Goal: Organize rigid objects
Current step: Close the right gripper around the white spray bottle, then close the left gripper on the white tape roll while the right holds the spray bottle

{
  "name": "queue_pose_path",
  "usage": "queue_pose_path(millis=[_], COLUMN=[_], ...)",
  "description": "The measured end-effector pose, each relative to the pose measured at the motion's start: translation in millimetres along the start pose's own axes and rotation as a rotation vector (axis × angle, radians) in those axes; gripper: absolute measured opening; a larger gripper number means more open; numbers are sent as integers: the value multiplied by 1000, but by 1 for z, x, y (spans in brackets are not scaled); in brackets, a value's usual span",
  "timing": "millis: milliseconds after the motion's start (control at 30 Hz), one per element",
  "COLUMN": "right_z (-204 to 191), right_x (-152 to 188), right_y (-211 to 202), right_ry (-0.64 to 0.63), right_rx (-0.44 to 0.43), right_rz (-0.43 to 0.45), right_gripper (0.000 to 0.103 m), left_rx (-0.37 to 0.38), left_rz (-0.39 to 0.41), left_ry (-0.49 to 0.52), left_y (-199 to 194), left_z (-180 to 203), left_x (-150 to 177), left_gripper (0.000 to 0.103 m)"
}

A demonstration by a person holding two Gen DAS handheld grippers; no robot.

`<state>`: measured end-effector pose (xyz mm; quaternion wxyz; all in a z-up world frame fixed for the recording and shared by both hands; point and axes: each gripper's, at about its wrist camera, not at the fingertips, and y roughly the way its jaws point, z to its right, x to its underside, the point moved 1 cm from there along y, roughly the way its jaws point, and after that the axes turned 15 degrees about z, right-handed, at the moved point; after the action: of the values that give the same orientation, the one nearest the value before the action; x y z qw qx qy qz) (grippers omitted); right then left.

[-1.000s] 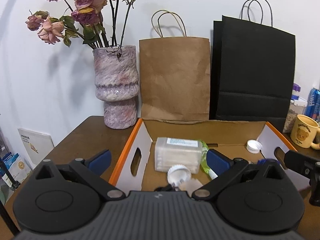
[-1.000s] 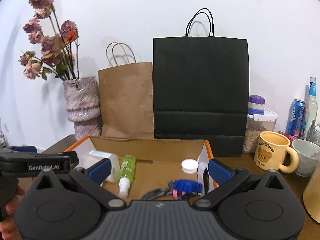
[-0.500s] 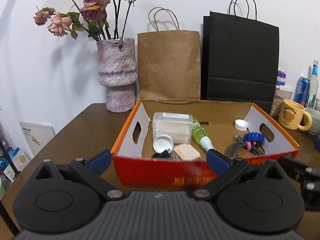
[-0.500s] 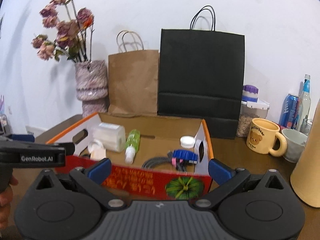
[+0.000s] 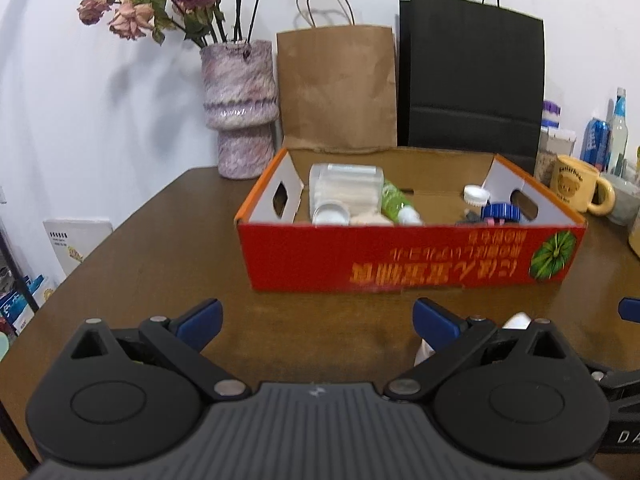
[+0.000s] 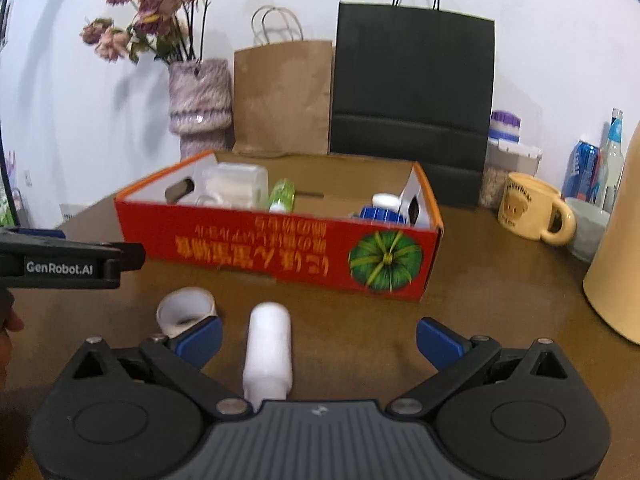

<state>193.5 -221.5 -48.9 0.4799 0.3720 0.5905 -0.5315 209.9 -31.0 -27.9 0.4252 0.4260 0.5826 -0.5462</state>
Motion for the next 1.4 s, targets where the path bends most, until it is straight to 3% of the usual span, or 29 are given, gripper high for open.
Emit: queue_pose_path(millis=[267, 367, 467, 600, 767, 900, 1400], right_z=[-10, -8, -7, -8, -10, -14, -12], right_x=[11, 12, 14, 15, 14, 13, 6], right_y=[-1, 2, 6, 11, 14, 15, 3], right_ry=[-16, -4, 12, 24, 39, 30, 21], right_rx=[-9, -11, -15, -39, -63, -70, -68], right_rz=[-39, -49, -65, -82, -80, -71, -13], right_gripper=[103, 97, 88, 69, 56, 30, 29], left_rx=[11, 12, 13, 20, 26, 27, 42], left_rz=[-20, -27, -32, -34, -33, -33, -36], left_ry=[-5, -12, -15, -15, -14, -11, -19], left_y=[-14, -15, -16, -17, -17, -17, -15], left_z=[-3, -5, -5, -4, -3, -2, 2], left_x=[12, 15, 16, 17, 18, 19, 19], left_gripper=[103, 103, 103, 103, 103, 103, 103])
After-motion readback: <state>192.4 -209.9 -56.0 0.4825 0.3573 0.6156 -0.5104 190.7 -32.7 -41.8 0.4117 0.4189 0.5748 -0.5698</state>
